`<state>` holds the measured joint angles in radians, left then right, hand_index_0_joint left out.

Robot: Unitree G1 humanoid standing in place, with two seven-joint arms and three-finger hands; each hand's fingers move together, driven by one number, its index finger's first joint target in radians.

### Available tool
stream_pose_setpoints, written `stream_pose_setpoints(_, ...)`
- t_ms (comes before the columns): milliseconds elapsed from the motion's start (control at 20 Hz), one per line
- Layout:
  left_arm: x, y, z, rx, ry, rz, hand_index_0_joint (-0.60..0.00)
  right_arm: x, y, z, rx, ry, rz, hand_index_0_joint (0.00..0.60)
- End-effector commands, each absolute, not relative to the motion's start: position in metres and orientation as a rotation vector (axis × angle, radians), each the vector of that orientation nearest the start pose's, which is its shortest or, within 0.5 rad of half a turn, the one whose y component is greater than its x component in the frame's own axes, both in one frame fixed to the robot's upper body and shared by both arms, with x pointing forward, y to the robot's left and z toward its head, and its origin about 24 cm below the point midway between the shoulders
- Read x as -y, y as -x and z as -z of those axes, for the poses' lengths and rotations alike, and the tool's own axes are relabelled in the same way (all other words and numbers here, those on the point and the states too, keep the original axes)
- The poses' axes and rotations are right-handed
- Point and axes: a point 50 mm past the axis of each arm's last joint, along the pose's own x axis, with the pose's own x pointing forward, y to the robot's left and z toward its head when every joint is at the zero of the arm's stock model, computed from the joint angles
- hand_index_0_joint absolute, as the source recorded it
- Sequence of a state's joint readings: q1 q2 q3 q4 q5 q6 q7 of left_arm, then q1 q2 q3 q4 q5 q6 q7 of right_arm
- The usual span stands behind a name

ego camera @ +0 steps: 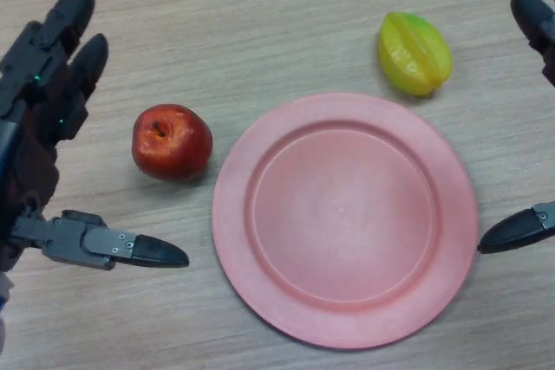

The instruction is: Pick up the red apple and place it on the plate

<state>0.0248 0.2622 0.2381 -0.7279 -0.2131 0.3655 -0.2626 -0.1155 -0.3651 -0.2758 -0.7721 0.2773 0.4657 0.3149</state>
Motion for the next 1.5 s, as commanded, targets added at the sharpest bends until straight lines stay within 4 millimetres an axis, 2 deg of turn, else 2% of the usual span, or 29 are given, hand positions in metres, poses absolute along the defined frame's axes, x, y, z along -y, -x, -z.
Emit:
stream_pose_setpoints(50, -0.198, -0.195, -0.211, 0.592, -0.278, 0.165, 0.0, 0.195, -0.198, -0.24, 0.631, 0.265, -0.269, 0.0)
stream_pose_setpoints(300, -0.202, -0.204, -0.21, 0.595, -0.322, 0.149, 0.0, 0.197, -0.198, -0.239, 0.614, 0.254, -0.266, 0.0)
stream_pose_setpoints(500, -0.206, -0.233, -0.205, 0.558, -0.302, 0.095, 0.0, 0.201, -0.199, -0.236, 0.606, 0.247, -0.254, 0.0)
stream_pose_setpoints(650, -0.204, -0.266, -0.184, 0.477, -0.401, 0.024, 0.0, 0.205, -0.201, -0.235, 0.599, 0.238, -0.231, 0.0)
stream_pose_setpoints(750, -0.2, -0.28, -0.172, 0.437, -0.452, -0.009, 0.0, 0.207, -0.2, -0.235, 0.596, 0.236, -0.231, 0.0)
stream_pose_setpoints(950, -0.188, -0.295, -0.156, 0.448, -0.618, -0.053, 0.0, 0.216, -0.201, -0.234, 0.592, 0.247, -0.19, 0.0)
stream_pose_setpoints(1000, -0.188, -0.296, -0.155, 0.449, -0.63, -0.054, -0.052, 0.216, -0.201, -0.234, 0.592, 0.247, -0.189, 0.0)
stream_pose_setpoints(1050, -0.187, -0.297, -0.154, 0.45, -0.667, -0.058, -0.2, 0.217, -0.2, -0.234, 0.592, 0.249, -0.186, 0.0)
stream_pose_setpoints(1100, -0.186, -0.299, -0.152, 0.453, -0.703, -0.06, -0.301, 0.218, -0.2, -0.234, 0.593, 0.25, -0.183, 0.0)
stream_pose_setpoints(1150, -0.183, -0.301, -0.147, 0.45, -0.784, -0.048, -0.45, 0.22, -0.2, -0.235, 0.594, 0.253, -0.175, 0.0)
stream_pose_setpoints(1200, -0.179, -0.303, -0.14, 0.429, -0.862, -0.016, -0.551, 0.221, -0.199, -0.236, 0.596, 0.254, -0.168, 0.0)
stream_pose_setpoints(1250, -0.176, -0.306, -0.135, 0.409, -0.906, 0.022, -0.6, 0.223, -0.198, -0.236, 0.6, 0.257, -0.159, 0.0)
stream_pose_setpoints(1400, -0.178, -0.307, -0.138, 0.424, -0.913, 0.011, -0.6, 0.224, -0.198, -0.236, 0.605, 0.269, -0.147, 0.0)
stream_pose_setpoints(1500, -0.176, -0.301, -0.152, 0.477, -0.886, 0.013, -0.6, 0.225, -0.198, -0.237, 0.605, 0.271, -0.142, 0.0)
